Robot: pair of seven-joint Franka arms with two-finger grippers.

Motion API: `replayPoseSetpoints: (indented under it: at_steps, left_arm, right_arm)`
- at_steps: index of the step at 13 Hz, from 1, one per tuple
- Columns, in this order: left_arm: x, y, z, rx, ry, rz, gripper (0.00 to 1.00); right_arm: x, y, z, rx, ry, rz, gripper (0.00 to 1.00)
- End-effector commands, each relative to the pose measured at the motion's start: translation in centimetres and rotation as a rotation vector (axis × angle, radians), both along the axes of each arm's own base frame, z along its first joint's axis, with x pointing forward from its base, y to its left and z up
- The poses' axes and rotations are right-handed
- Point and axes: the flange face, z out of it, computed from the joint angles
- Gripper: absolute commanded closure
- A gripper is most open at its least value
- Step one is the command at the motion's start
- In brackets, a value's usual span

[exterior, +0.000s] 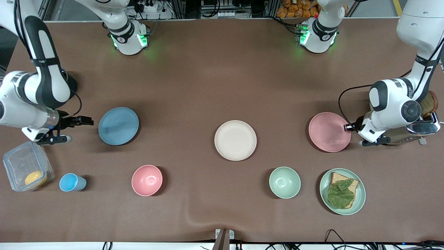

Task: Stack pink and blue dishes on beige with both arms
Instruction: 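Grasp the pink plate with the left gripper while the right gripper grasps the blue plate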

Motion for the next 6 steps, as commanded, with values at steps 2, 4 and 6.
replayPoseSetpoints:
  at_steps: [2,4,6]
  left_arm:
    - [1.0,-6.4,4.1,-0.025,-0.018,-0.056,1.00]
    - [1.7,-12.0,7.0,-0.038,0.005,-0.047,1.00]
    - [2.2,-17.6,9.4,-0.056,-0.004,-0.020,1.00]
  right_arm:
    - [-0.3,-1.0,-4.7,0.064,0.021,0.022,0.00]
    - [-0.3,-0.6,-6.0,0.070,0.025,0.029,0.00]
    - [-0.3,-0.5,-7.2,0.074,0.040,0.033,0.00]
